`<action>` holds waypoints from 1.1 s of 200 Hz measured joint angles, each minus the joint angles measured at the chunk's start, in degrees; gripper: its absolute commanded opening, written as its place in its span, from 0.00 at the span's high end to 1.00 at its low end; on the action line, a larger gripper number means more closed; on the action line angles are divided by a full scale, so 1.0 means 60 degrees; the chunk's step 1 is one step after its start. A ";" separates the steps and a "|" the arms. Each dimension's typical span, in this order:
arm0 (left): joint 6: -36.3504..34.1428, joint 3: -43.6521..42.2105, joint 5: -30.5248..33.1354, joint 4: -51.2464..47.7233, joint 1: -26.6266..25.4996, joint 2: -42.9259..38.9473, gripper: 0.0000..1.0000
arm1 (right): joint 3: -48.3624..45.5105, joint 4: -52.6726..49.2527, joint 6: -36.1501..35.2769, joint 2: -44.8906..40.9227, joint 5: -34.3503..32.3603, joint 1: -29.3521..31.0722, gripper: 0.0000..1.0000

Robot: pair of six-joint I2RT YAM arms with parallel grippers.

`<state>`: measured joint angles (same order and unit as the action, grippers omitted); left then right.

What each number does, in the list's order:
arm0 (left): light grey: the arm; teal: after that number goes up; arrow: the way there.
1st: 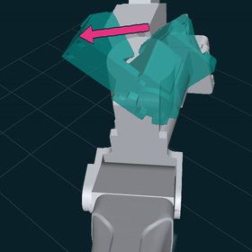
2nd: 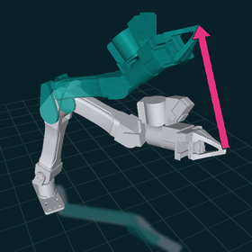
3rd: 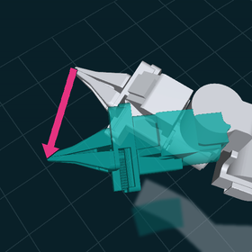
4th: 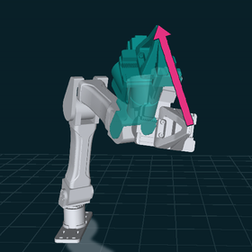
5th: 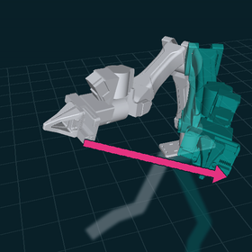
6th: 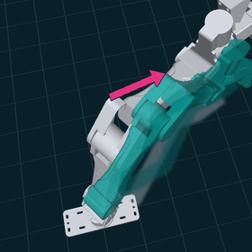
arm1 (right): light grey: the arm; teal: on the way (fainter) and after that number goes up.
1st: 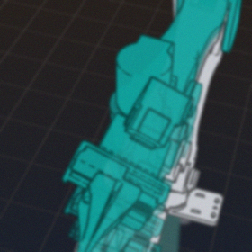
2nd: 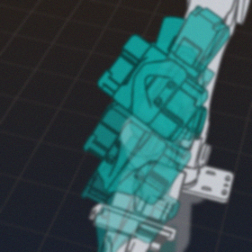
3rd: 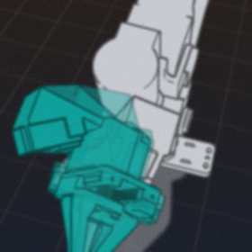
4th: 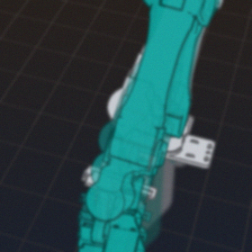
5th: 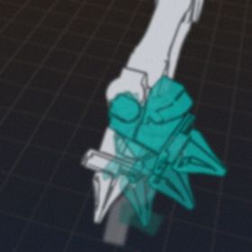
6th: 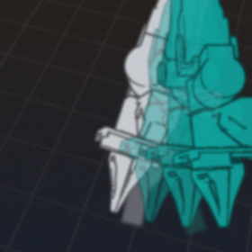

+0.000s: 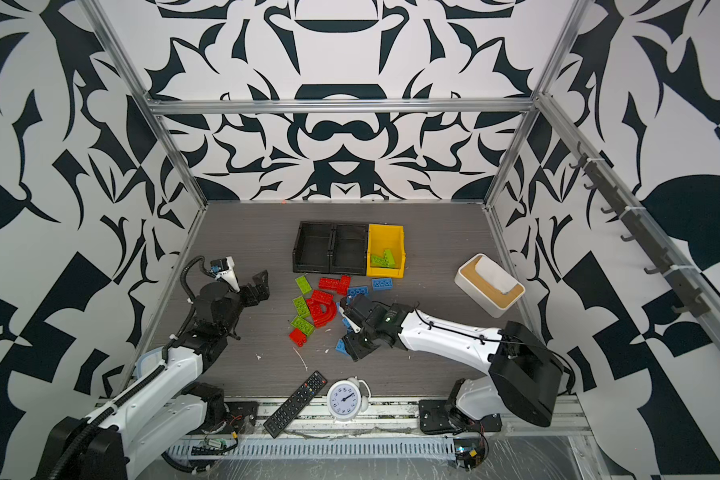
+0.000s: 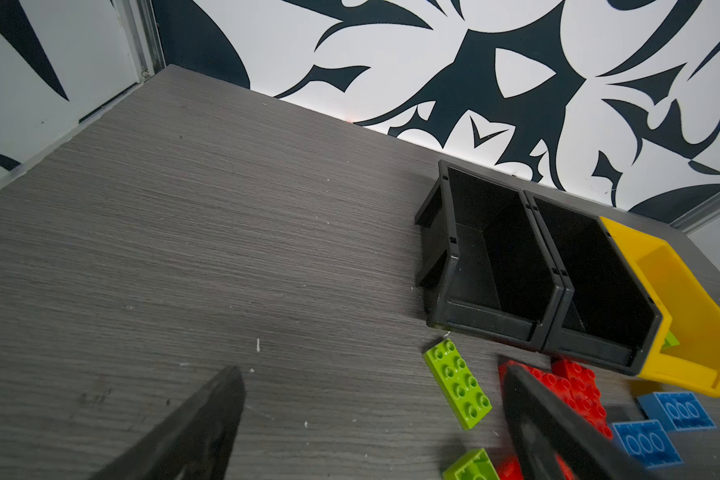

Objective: Sort the legos into containers by color

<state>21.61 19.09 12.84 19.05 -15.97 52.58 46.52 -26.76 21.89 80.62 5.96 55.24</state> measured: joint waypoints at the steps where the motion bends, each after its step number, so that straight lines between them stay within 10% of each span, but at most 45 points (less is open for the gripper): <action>1: 0.0000 0.0000 0.0000 0.0000 0.0000 0.0000 0.01 | -0.0004 0.0007 -0.0007 0.0018 0.0007 0.0000 0.36; 220: -0.0011 0.0011 0.0149 -0.0138 0.0000 0.0073 0.01 | 0.0601 0.0412 -0.1206 0.2055 -0.0328 0.0142 0.48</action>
<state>21.54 19.16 13.74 18.22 -15.97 53.01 50.13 -24.29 14.66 92.95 3.99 56.10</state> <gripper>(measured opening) 0.994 0.536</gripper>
